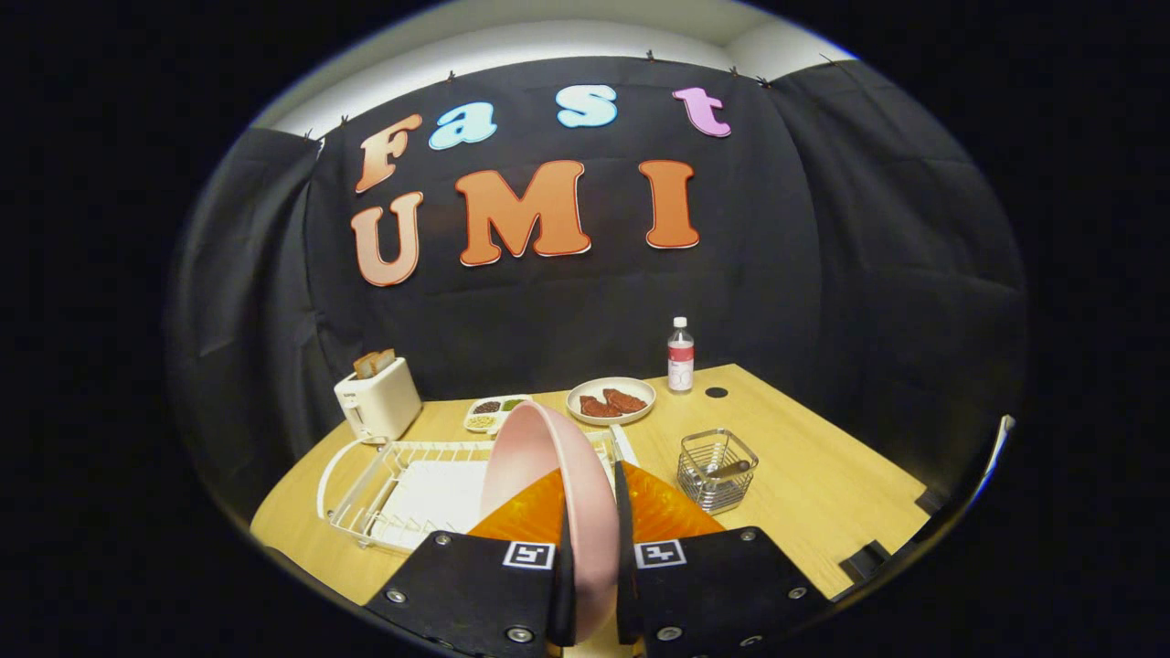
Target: Take the plate from the dish rack, then take the spoon from the basket and place it into the plate.
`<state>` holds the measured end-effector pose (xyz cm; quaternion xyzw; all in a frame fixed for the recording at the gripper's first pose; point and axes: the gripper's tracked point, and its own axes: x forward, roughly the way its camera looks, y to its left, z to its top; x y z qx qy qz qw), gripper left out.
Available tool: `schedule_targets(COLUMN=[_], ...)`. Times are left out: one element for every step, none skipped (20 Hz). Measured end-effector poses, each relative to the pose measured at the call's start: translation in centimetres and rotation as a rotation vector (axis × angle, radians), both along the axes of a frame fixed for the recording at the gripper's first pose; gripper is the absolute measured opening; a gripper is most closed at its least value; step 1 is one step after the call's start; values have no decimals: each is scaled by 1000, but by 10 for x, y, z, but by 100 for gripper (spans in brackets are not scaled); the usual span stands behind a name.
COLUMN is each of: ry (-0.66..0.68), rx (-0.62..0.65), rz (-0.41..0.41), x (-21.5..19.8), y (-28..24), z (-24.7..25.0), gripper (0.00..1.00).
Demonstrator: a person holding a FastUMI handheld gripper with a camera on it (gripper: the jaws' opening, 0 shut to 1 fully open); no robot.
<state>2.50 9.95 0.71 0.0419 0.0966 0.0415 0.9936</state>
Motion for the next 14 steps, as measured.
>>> schedule_targets(ry=[4,12,21,33,43,52,62,74,84,92,101,110,121,129], rx=[30,56,77,92,108,120,134,149,171,194,214,231,249,266], rz=[11,20,29,38,40,43,46,53,62,67,70,70,70,72], x=[-7,-13,-19,-25,-30,-34,-37,-41,-46,-48,-49,-50,-50,-50], y=[1,1,1,1,0,-2,-4,-3,-3,-3,-4,-5,-7,-7], z=[-4,-9,-16,-24,-32,-39,-47,-54,-62,-68,-76,-83,-90,-96], gripper=[17,17,17,17,17,17,17,17,17,17,17,17,17,17])
